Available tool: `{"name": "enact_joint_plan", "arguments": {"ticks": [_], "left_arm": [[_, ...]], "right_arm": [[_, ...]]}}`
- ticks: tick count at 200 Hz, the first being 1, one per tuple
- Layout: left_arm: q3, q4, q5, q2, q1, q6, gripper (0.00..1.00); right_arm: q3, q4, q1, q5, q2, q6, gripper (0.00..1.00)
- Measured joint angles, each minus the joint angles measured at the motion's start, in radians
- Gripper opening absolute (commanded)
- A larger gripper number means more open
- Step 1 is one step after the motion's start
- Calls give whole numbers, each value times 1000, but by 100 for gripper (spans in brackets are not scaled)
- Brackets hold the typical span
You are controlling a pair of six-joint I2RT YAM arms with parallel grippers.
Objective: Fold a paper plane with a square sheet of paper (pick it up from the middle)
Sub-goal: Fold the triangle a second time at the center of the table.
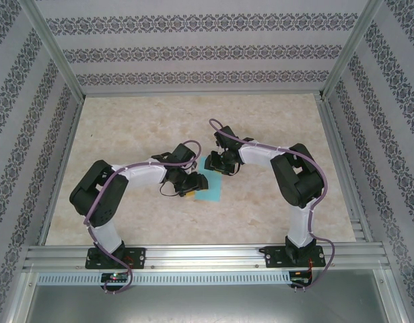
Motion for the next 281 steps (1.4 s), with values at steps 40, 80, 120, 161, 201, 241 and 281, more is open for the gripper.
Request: {"name": "enact_joint_plan", "arguments": {"ticks": [40, 80, 120, 161, 201, 241, 281], "left_arm": [[25, -26, -9, 11, -7, 1, 58], [59, -67, -24, 32, -16, 8, 58], [88, -93, -35, 47, -29, 16, 55], [105, -94, -40, 58, -43, 22, 49], [115, -107, -62, 57, -48, 26, 49], [126, -123, -74, 52, -48, 29, 43], [138, -140, -82, 37, -48, 39, 39]], "right_arm": [[-3, 4, -4, -5, 0, 0, 41], [-9, 12, -6, -19, -1, 0, 41], [-19, 26, -6, -20, -5, 0, 40], [-19, 26, -6, -20, -5, 0, 41], [-19, 26, -6, -19, -5, 3, 41], [-19, 26, -10, -20, -5, 8, 40], [-19, 26, -11, -24, -5, 11, 40]]}}
